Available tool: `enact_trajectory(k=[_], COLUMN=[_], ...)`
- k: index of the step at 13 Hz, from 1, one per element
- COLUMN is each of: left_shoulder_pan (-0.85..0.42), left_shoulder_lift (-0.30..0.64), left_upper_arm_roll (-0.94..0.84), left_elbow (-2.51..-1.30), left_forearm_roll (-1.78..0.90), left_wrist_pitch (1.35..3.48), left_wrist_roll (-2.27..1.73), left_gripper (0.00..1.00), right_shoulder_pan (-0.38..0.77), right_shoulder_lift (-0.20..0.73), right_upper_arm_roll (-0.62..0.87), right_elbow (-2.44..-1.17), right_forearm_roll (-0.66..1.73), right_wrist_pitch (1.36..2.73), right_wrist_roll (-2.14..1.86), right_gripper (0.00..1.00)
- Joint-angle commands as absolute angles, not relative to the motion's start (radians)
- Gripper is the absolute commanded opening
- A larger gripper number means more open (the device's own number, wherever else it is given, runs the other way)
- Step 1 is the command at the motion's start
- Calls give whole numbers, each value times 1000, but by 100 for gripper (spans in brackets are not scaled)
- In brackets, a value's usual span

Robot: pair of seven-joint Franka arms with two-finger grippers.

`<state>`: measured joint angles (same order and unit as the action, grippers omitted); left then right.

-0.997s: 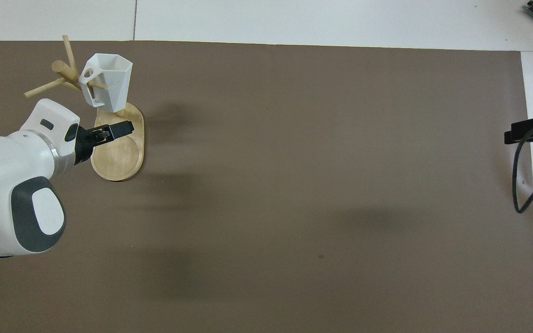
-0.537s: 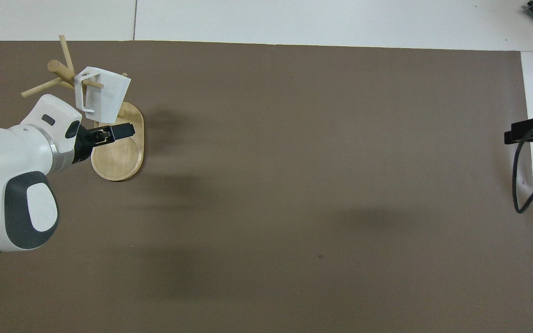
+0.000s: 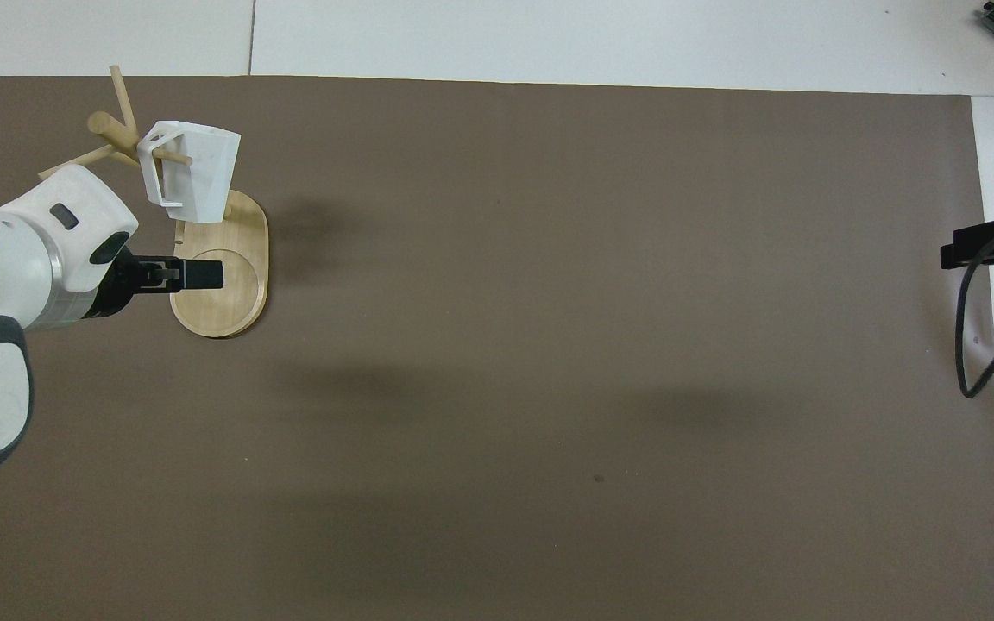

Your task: Hang cup on rack

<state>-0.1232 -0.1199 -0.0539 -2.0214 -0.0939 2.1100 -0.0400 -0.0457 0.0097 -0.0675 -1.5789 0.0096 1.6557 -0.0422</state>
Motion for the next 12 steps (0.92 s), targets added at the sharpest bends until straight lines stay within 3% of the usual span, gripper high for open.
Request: enact_trajectory(k=[1, 8, 12], left_shoulder_pan=[-124, -126, -130], left_shoulder_lift=[-133, -19, -50], left_upper_arm_roll=[-55, -58, -58], left_elbow=[-1971, -1594, -1650], left_forearm_roll=[-23, 23, 11], left_wrist_pitch=[1999, 1608, 1601], left_wrist_roll=[14, 25, 14], left_gripper=[100, 100, 100], right_shoulder_pan=[-51, -51, -51], right_shoulder_lift=[-9, -8, -9], right_upper_arm_roll=[-60, -60, -60], right_elbow=[-1601, -1601, -1601], right_forearm_roll=[3, 3, 3], right_wrist_pitch=[1661, 1661, 1661], right_wrist_roll=[-25, -25, -25], right_gripper=[100, 100, 100])
